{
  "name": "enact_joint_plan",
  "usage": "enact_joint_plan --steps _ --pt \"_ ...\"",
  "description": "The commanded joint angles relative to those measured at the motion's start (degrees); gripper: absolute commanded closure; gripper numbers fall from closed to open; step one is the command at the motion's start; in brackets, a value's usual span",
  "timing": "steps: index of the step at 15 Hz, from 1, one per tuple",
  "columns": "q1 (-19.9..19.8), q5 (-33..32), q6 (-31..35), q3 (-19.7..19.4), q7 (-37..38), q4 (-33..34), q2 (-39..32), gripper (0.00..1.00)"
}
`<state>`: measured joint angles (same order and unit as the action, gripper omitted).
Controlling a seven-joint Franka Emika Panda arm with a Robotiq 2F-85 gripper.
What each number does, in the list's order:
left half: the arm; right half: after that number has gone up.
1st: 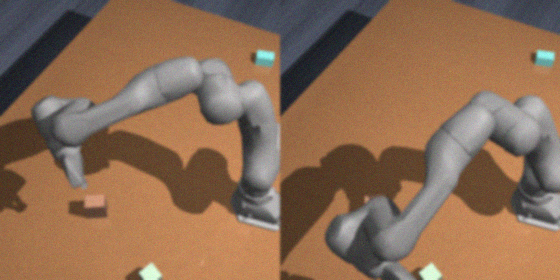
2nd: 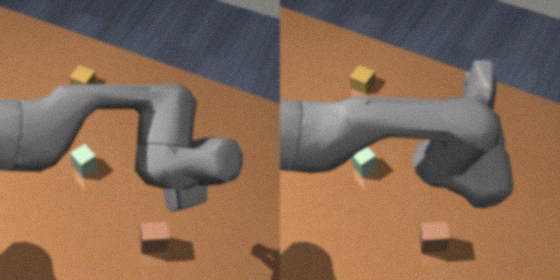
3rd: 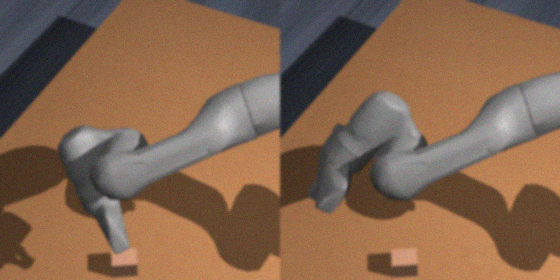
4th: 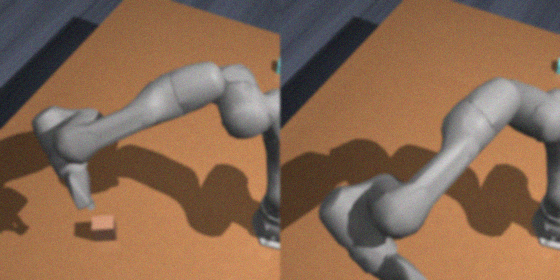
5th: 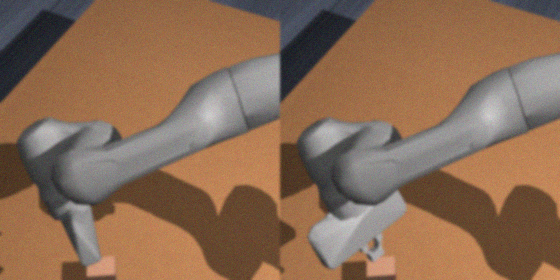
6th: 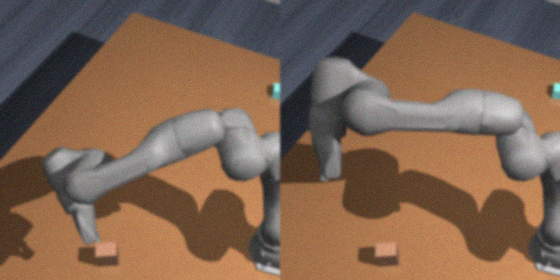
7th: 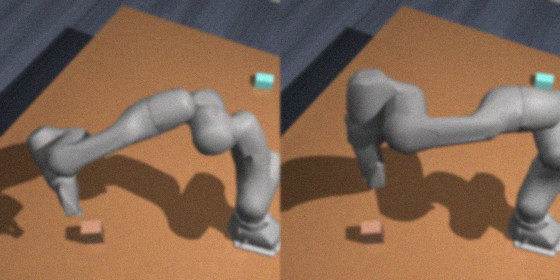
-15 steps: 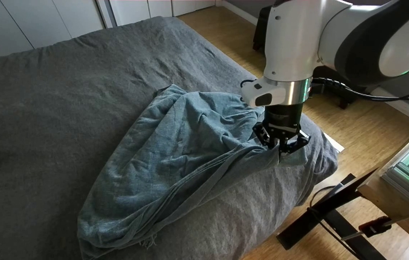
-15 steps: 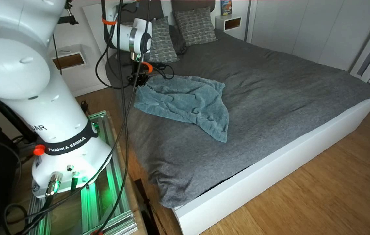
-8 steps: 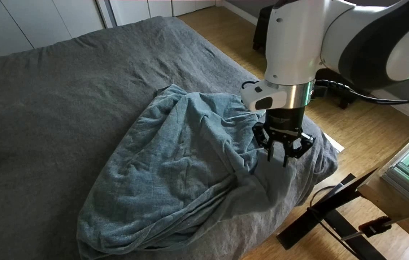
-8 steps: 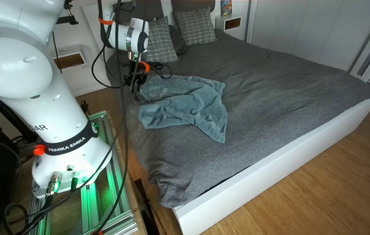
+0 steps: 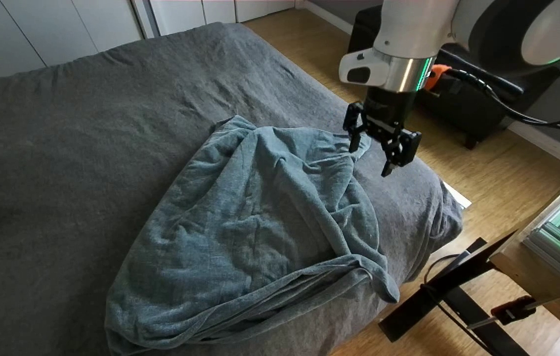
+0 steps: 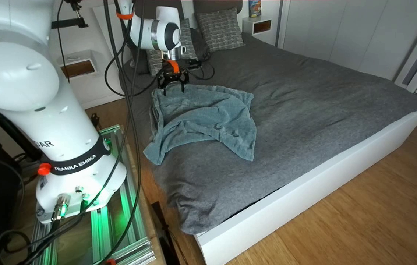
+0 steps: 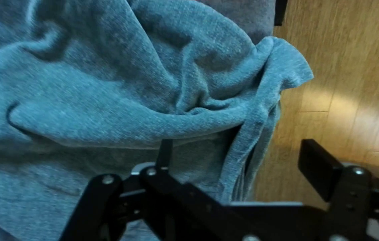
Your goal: Move the grey blanket on the bed to the left
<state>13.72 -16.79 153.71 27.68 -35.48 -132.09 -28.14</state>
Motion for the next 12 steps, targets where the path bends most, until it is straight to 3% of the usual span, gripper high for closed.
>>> enact_joint_plan --steps 1,5,6,8,12 --pt "2.7 -0.8 3.4 -4.9 9.3 -5.5 7.9 0.00" --pt "7.3 -7.4 6.4 -12.3 21.5 -8.2 13.5 0.00" --pt "4.0 -3.4 4.4 -8.5 14.7 -5.0 9.0 0.00" --pt "5.6 -5.6 4.9 -10.7 18.4 -6.1 11.3 0.00" --pt "6.0 -5.9 5.1 -11.1 19.4 -6.7 12.1 0.00"
